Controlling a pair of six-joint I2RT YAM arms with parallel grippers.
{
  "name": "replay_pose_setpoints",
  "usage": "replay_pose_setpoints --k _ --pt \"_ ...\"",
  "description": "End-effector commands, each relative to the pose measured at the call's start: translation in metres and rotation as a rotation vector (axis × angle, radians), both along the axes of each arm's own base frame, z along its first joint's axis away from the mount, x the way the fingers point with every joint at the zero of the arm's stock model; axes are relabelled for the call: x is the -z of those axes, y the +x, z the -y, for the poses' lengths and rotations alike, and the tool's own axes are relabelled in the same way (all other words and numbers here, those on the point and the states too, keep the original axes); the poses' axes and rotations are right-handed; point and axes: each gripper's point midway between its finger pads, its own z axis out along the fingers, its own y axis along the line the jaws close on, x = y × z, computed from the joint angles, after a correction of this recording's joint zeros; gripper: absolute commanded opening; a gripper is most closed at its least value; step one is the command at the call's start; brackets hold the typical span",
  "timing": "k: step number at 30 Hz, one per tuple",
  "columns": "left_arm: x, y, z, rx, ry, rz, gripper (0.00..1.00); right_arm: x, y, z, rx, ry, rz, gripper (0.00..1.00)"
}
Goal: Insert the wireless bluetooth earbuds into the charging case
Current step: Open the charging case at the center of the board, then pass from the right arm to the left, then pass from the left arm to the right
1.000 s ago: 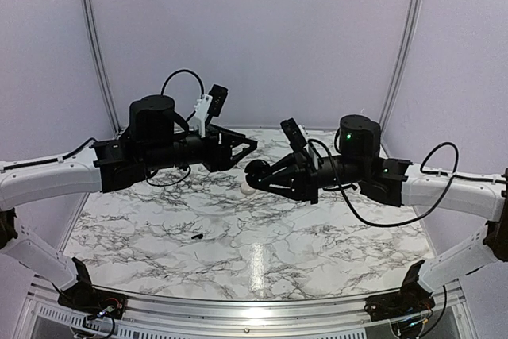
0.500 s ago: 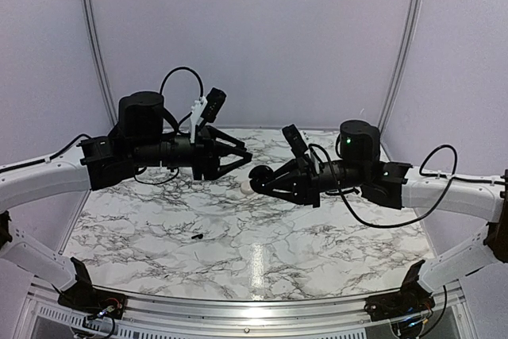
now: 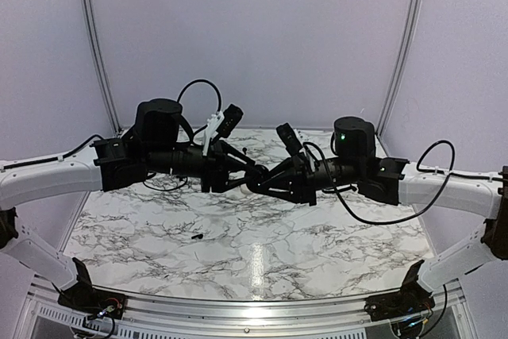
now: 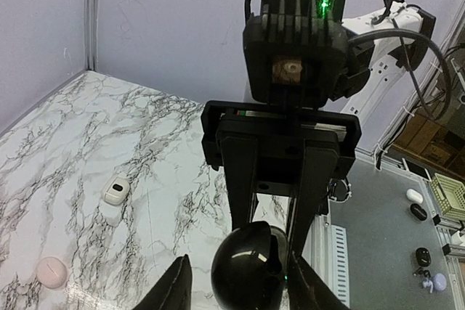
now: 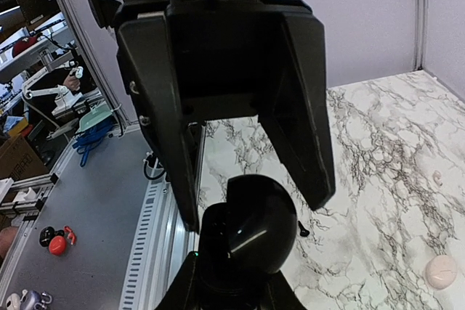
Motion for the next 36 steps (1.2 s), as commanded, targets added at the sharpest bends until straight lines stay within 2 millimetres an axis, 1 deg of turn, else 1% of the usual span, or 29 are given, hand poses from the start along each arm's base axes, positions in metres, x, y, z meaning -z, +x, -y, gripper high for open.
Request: replay_pose_setpoints --k 1,4,9,14,16,19,21,24,27,34,36 --pt "-0.006 0.003 0.008 0.001 -0.002 -0.008 0.41 -0.016 -0.004 -0.007 -0.022 0.021 0.041 0.00" --pt "-0.006 0.003 0.009 0.003 -0.007 -0.019 0.29 -0.016 -0.005 -0.008 -0.026 0.016 0.049 0.00" --pt "-0.008 -0.001 0.010 0.022 -0.019 -0.028 0.15 -0.018 -0.005 -0.007 -0.016 0.017 0.064 0.00" --pt "-0.011 -0.003 0.007 0.020 -0.032 -0.025 0.06 -0.019 -0.004 -0.006 -0.016 0.024 0.068 0.00" --pt "-0.015 -0.004 0.005 0.016 -0.047 -0.018 0.00 -0.020 -0.003 -0.004 -0.008 0.036 0.058 0.07" --pt "-0.021 -0.003 0.003 -0.001 -0.071 -0.008 0.00 -0.022 0.001 -0.001 0.000 0.056 0.039 0.22" --pt "-0.026 0.000 0.001 -0.021 -0.091 -0.001 0.00 -0.023 0.002 0.001 0.000 0.068 0.029 0.26" --pt "-0.033 0.002 -0.001 -0.046 -0.123 0.004 0.00 -0.026 0.002 0.002 0.002 0.087 0.022 0.37" --pt "-0.034 0.008 -0.002 -0.080 -0.135 -0.006 0.00 -0.028 0.001 0.003 -0.003 0.107 0.015 0.41" --pt "-0.037 0.006 0.001 -0.068 -0.165 -0.019 0.00 -0.037 -0.005 0.004 -0.036 0.143 0.024 0.48" --pt "-0.037 0.005 0.001 -0.060 -0.167 -0.020 0.00 -0.039 -0.006 0.004 -0.041 0.150 0.023 0.48"
